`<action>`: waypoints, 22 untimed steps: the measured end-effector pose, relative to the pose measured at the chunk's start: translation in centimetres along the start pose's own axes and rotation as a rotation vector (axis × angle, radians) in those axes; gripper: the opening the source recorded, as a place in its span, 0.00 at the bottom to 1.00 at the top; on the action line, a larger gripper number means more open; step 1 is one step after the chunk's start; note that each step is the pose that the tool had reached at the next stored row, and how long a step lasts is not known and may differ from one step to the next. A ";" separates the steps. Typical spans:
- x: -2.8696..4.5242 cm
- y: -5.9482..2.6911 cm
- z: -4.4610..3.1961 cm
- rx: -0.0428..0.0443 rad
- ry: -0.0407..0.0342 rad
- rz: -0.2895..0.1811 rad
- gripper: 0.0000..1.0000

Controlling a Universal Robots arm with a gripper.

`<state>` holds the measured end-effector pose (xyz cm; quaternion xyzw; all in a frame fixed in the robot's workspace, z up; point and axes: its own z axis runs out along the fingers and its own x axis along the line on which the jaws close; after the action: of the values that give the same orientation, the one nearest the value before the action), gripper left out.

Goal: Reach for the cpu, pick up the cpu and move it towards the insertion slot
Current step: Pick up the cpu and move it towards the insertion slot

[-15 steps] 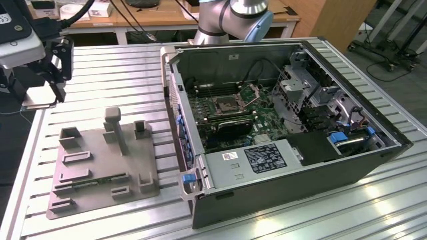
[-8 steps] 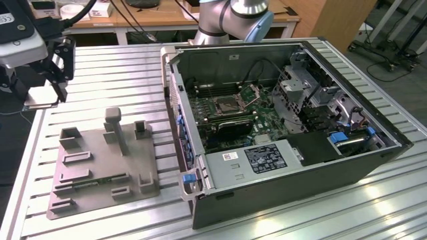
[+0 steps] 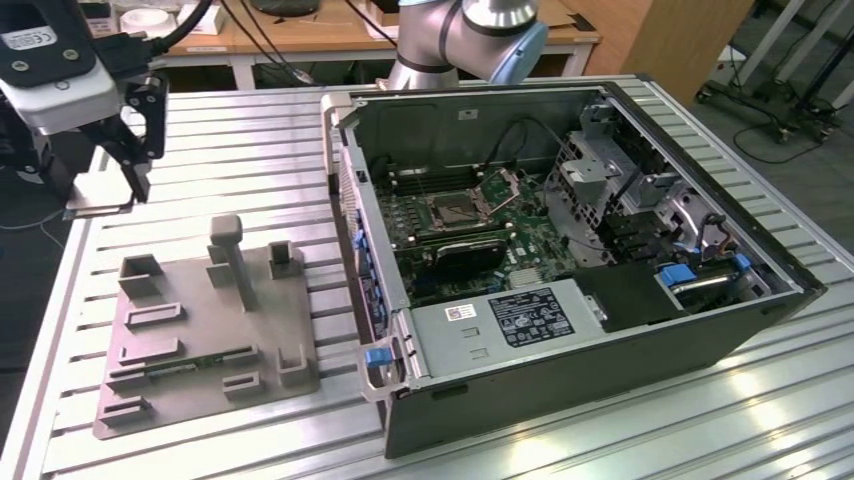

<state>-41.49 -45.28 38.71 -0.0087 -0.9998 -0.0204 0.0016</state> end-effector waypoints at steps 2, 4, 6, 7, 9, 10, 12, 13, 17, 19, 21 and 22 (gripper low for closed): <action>-0.19 0.00 0.00 0.0000 0.0000 0.000 0.55; -0.32 0.01 0.00 0.0000 0.0000 0.000 0.55; -0.39 0.01 -0.11 0.0002 0.0004 0.000 0.55; -0.42 0.02 -0.22 0.0001 0.0002 0.000 0.55; -0.44 0.03 -0.55 0.0000 0.0001 0.000 0.55; -0.45 0.04 -0.72 0.0000 0.0001 0.000 0.55; -0.48 0.05 -0.93 0.0000 0.0002 0.000 0.55; -0.52 0.05 -0.94 -0.0001 0.0003 0.000 0.55; -1.07 0.06 -0.96 0.0001 0.0035 0.000 0.55; -1.43 0.06 -0.96 0.0001 0.0052 0.000 0.55; -1.61 0.07 -0.96 0.0001 0.0056 0.000 0.55; -1.61 0.07 -0.95 0.0001 0.0056 0.000 0.55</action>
<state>-39.87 -45.28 39.66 -0.0089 -0.9997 -0.0203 0.0044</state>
